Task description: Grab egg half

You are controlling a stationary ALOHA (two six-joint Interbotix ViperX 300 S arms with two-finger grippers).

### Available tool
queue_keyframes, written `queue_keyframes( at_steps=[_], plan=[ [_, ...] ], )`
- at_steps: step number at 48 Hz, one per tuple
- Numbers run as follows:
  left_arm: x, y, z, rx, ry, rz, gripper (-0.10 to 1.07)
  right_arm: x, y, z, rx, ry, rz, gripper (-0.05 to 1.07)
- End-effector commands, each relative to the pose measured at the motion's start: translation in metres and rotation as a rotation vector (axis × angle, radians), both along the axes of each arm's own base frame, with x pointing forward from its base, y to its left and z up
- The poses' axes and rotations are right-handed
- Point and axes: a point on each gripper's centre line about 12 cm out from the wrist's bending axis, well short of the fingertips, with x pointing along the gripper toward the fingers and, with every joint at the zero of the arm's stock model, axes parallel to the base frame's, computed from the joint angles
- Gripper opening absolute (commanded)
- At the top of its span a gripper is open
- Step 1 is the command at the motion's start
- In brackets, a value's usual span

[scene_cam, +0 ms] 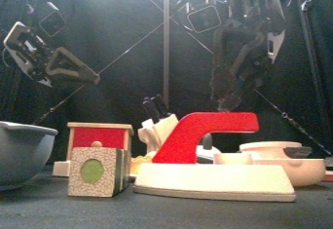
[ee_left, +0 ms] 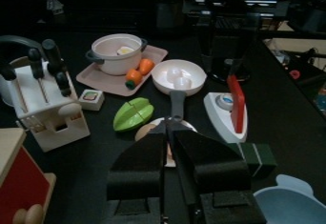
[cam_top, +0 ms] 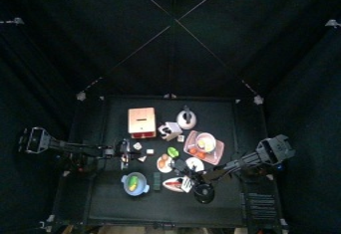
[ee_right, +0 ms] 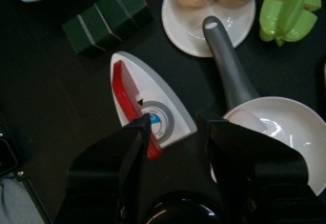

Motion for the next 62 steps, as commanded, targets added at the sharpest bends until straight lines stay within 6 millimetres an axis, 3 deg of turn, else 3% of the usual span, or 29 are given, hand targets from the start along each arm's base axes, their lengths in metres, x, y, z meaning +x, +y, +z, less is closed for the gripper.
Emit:
queue_keyframes(
  at_steps=[1, 20, 32, 42, 52, 62],
  plan=[
    [0.004, 0.001, 0.006, 0.001, -0.021, 0.002, 0.49, -0.004, -0.003, 0.018, 0.031, -0.030, -0.029, 0.80],
    [0.004, 0.001, 0.006, 0.002, -0.021, 0.001, 0.49, -0.033, -0.017, 0.002, 0.044, 0.058, -0.183, 0.80],
    [0.013, -0.006, 0.012, 0.009, -0.037, -0.031, 0.51, -0.047, -0.023, -0.006, 0.009, 0.091, -0.176, 0.80],
    [0.043, -0.016, 0.013, 0.010, -0.020, -0.066, 0.60, -0.065, -0.032, -0.010, -0.018, 0.087, -0.164, 0.80],
    [0.081, -0.018, 0.005, 0.013, 0.011, -0.070, 0.81, -0.080, -0.044, -0.018, -0.031, 0.084, -0.159, 0.80],
    [0.110, -0.018, 0.000, 0.013, 0.018, -0.066, 0.86, -0.077, -0.050, -0.035, -0.023, 0.064, -0.119, 0.80]
  ],
)
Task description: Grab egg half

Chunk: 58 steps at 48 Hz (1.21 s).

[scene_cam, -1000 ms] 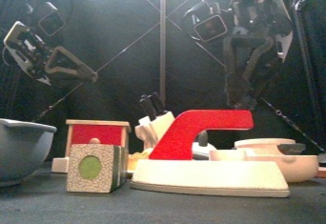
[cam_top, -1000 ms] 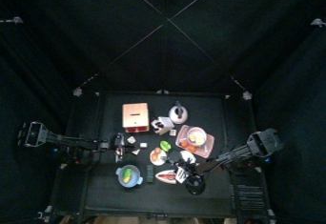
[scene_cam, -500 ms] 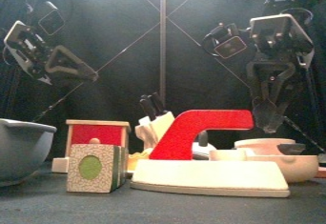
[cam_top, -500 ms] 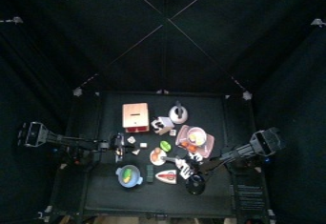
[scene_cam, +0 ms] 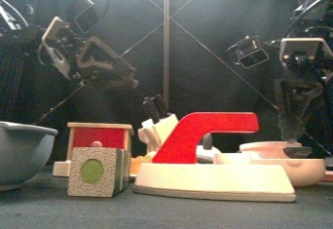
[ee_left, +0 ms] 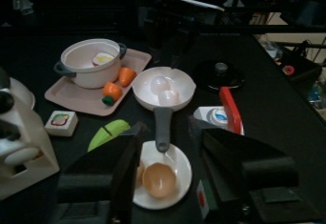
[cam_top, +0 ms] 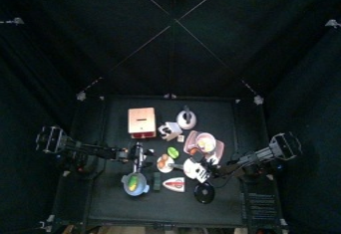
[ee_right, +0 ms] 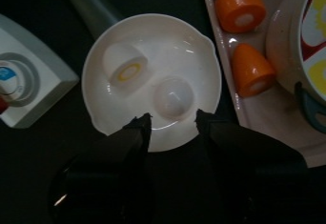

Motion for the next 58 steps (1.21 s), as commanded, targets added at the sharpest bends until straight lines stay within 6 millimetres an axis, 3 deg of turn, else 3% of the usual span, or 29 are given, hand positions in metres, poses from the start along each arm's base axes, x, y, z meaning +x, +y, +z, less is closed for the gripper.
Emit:
queue_keyframes(
  at_steps=[1, 18, 58],
  plan=[
    [0.015, 0.000, 0.005, -0.001, -0.023, 0.003, 0.86, 0.005, 0.000, 0.001, 0.007, -0.037, 0.025, 0.80],
    [0.021, 0.002, -0.006, -0.014, 0.005, 0.019, 0.86, 0.007, -0.006, -0.017, -0.020, 0.016, 0.024, 0.80],
    [0.013, 0.004, -0.015, -0.013, 0.036, 0.025, 0.86, 0.021, -0.012, -0.049, -0.025, 0.096, 0.003, 0.80]
  ],
)
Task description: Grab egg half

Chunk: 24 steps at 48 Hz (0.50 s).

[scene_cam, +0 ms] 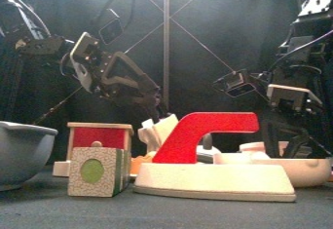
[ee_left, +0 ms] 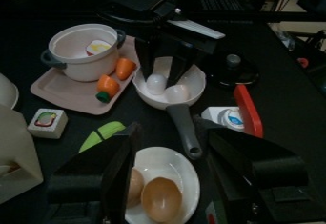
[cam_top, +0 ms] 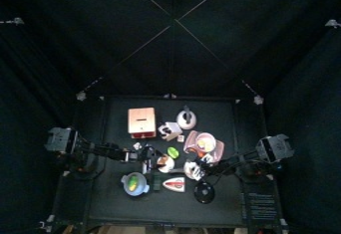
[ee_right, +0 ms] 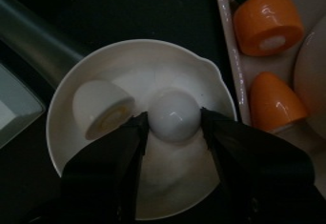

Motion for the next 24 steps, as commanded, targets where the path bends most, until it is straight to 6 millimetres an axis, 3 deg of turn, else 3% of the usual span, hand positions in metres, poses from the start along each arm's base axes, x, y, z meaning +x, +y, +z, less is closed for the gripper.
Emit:
queue_keyframes(
  at_steps=[1, 10, 24],
  plan=[
    [0.002, 0.001, 0.004, -0.001, -0.017, 0.004, 0.86, 0.000, -0.002, -0.004, 0.003, 0.010, -0.013, 0.80],
    [0.002, 0.001, 0.005, -0.001, -0.018, 0.004, 0.86, 0.002, -0.006, -0.005, 0.000, 0.013, -0.023, 0.78],
    [0.004, 0.000, 0.008, -0.002, -0.028, 0.002, 0.86, 0.006, -0.006, 0.007, 0.006, -0.027, -0.022, 0.62]
  ],
)
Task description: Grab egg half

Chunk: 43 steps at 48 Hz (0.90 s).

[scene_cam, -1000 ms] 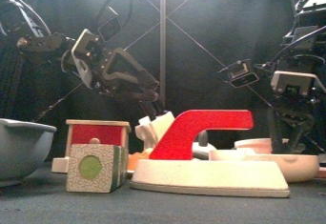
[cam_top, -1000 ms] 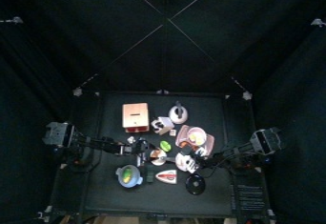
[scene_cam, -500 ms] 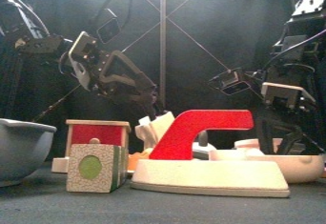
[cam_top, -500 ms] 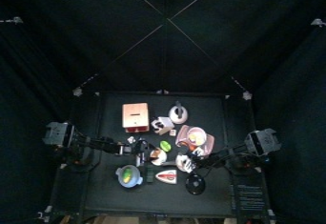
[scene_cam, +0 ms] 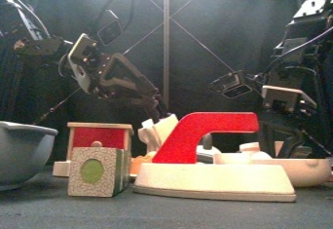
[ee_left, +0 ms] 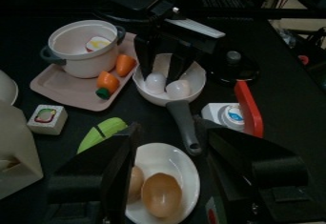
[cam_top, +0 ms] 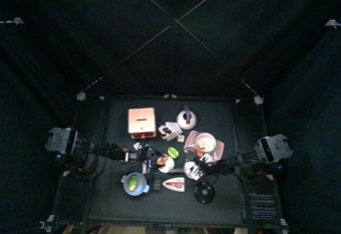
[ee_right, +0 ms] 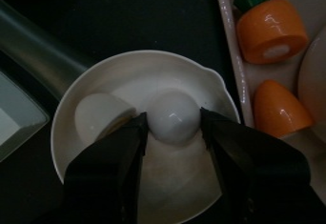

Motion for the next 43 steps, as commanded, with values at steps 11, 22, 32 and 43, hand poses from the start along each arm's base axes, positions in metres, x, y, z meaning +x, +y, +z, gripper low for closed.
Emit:
queue_keyframes(
  at_steps=[11, 22, 32, 43],
  plan=[
    [0.005, -0.003, 0.014, -0.011, -0.047, -0.003, 0.86, -0.007, -0.007, 0.051, -0.009, -0.157, 0.005, 0.62],
    [0.011, -0.004, 0.019, -0.033, -0.063, 0.016, 0.86, -0.027, -0.013, 0.080, -0.030, -0.274, 0.052, 0.61],
    [0.022, -0.009, 0.019, -0.070, -0.067, 0.040, 0.86, -0.043, -0.015, 0.091, -0.035, -0.379, 0.124, 0.61],
    [0.053, -0.015, 0.019, -0.095, -0.068, 0.048, 0.86, -0.054, -0.022, 0.104, -0.049, -0.446, 0.130, 0.61]
  ],
)
